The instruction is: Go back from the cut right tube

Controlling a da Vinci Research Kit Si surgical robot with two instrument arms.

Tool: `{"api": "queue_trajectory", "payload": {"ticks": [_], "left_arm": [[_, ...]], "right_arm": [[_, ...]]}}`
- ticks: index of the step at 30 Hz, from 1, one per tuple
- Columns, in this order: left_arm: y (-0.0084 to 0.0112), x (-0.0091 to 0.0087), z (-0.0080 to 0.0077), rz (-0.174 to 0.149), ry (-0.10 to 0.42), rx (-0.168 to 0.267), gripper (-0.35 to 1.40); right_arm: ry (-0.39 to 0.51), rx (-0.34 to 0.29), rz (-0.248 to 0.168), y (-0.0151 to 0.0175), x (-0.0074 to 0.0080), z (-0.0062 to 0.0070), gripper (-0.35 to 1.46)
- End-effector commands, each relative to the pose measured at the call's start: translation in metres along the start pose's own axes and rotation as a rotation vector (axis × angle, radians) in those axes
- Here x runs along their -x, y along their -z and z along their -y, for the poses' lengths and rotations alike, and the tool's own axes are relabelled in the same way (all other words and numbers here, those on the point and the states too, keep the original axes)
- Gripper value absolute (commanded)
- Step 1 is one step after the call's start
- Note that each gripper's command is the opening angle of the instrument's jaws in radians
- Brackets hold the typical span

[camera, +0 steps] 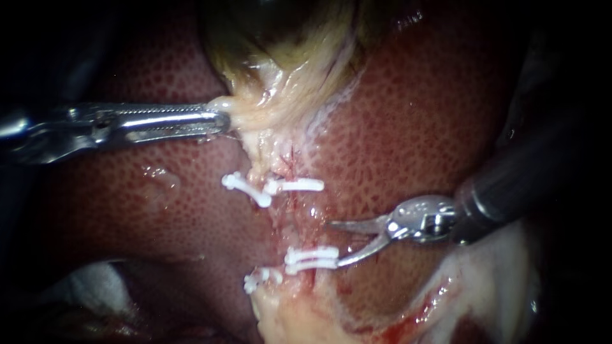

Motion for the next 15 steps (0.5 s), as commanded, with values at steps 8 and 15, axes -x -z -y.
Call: {"api": "queue_trajectory", "payload": {"ticks": [8,15], "left_arm": [[0.0000,0.0000,0.0000,0.000,0.000,-0.002,-0.35],[-0.0006,0.0005,-0.0002,-0.001,-0.002,-0.008,-0.35]], "right_arm": [[0.072,0.103,-0.047,0.0061,-0.0048,-0.0004,1.43],[0.090,0.126,-0.067,0.0083,-0.0073,0.0006,1.43]]}}
